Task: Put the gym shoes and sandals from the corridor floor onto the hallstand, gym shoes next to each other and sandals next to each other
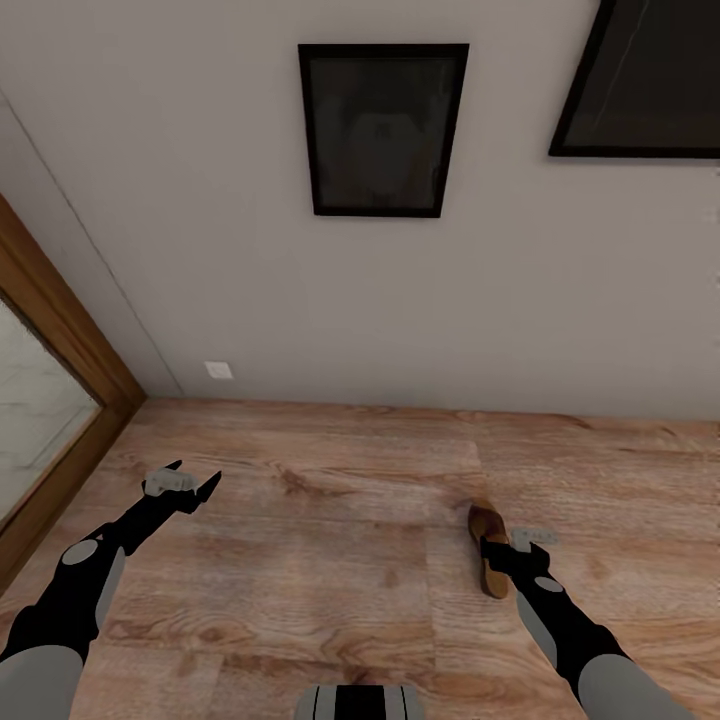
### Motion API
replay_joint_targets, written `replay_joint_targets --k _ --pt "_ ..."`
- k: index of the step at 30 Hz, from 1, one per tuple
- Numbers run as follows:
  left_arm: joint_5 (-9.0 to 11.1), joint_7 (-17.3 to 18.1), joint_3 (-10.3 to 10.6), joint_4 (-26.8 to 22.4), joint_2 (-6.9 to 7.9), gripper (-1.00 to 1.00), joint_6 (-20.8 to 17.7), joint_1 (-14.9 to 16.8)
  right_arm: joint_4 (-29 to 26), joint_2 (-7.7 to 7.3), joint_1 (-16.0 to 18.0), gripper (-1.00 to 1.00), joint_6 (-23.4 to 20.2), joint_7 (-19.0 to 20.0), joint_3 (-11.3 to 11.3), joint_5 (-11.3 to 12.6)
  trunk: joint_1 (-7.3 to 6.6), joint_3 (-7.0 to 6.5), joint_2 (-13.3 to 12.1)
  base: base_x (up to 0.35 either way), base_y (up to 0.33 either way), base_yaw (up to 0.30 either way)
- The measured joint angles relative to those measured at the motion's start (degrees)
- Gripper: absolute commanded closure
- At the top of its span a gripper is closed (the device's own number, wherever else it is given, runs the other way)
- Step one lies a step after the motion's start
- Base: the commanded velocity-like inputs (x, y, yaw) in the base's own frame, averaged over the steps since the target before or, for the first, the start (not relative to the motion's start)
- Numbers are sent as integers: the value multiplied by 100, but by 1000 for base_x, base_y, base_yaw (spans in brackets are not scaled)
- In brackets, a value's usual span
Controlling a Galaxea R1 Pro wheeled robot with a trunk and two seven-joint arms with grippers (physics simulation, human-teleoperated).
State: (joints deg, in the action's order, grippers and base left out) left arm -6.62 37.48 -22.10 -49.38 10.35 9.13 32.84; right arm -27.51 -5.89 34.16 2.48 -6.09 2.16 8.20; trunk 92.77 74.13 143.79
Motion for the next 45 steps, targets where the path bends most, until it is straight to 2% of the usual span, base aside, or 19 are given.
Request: replay_joint_targets --k 7,14,24,27,32,35,45 --pt "-5 0 -3 -8 7 -100 -1 -1 1 9 1 -100 0 3 1 6 0 0 0 2 0 -101" --pt "41 -1 -19 -17 9 -100 10 4 2 2 1 -100 2 1 -8 11 19 163 9 0 0 -6" --pt "44 -9 -26 -42 -5 -100 9 41 25 -6 1 -100 182 -2 -10 10 44 467 22 0 0 0" --pt "41 -9 -26 -44 -4 -100 9 42 128 -6 1 -100 345 -6 -10 10 52 560 26 0 0 0" --pt "26 -9 -34 -39 4 -100 9 43 408 -5 1 -100 961 -12 -10 14 52 579 27 0 0 0" --pt "22 -9 -35 -37 5 -100 9 38 456 -2 1 -100 1085 -12 -10 15 52 582 27 0 0 0" --pt "34 -9 -29 -36 -21 -100 9 34 494 2 1 -100 1170 -14 -16 17 78 819 40 0 0 0"
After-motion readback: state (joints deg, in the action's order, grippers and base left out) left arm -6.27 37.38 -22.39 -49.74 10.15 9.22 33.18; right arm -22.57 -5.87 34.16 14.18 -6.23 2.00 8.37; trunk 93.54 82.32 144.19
